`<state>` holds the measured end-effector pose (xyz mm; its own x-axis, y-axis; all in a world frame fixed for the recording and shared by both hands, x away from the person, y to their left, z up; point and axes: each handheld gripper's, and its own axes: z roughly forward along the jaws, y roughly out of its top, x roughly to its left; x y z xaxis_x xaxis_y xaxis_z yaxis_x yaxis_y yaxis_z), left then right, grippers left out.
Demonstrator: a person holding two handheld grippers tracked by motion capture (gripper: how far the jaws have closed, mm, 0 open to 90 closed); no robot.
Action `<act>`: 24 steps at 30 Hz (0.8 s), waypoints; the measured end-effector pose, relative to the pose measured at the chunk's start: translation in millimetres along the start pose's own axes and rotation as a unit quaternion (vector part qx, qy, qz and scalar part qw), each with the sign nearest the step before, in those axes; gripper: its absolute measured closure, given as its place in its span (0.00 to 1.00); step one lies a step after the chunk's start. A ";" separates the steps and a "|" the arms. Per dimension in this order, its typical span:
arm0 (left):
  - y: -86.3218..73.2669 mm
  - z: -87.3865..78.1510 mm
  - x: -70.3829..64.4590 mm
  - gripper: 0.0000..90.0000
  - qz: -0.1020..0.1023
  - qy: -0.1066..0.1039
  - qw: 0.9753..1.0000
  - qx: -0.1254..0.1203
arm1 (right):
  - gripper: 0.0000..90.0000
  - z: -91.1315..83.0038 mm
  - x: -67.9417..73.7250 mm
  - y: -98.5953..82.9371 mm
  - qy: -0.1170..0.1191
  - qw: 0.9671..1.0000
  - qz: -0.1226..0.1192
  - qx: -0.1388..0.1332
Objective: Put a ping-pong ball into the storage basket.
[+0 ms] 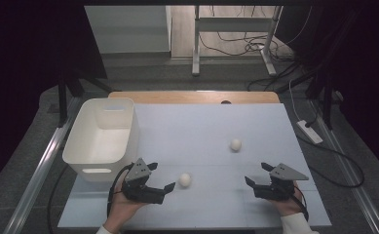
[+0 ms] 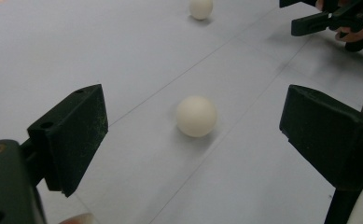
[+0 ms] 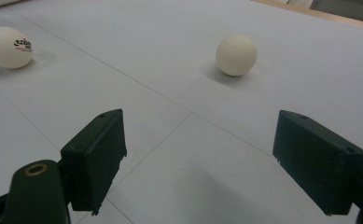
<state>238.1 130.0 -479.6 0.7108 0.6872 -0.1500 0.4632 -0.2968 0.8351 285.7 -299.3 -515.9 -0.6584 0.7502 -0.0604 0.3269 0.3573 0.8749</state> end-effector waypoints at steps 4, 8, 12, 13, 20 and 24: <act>1.8 8.6 -2.4 0.09 0.004 -0.002 1.000 0.015 | 0.20 0.0 1.1 1.3 0.006 1.000 0.006 -0.006; 2.3 13.9 -0.9 0.09 0.003 0.001 1.000 0.026 | 0.20 0.0 1.0 1.2 0.005 1.000 0.007 -0.005; 3.2 18.1 1.1 0.09 0.001 0.003 0.999 0.032 | 0.19 0.1 0.6 1.1 0.003 1.000 0.007 -0.004; 3.4 19.1 2.0 0.09 0.000 0.003 0.999 0.034 | 0.19 0.3 0.7 1.2 0.002 1.000 0.007 -0.004; 4.9 25.2 3.7 0.09 0.002 0.001 0.999 0.043 | 0.19 0.6 0.6 1.2 0.001 1.000 0.006 -0.002; 7.4 31.1 2.9 0.09 0.005 -0.003 0.999 0.052 | 0.19 0.7 0.7 1.2 0.000 1.000 0.005 -0.001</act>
<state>260.0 109.1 -490.3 0.7188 0.6800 -0.1443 0.5079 -0.3720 0.7769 286.2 -298.0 -515.3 -0.6554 0.7535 -0.0511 0.3324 0.3486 0.8764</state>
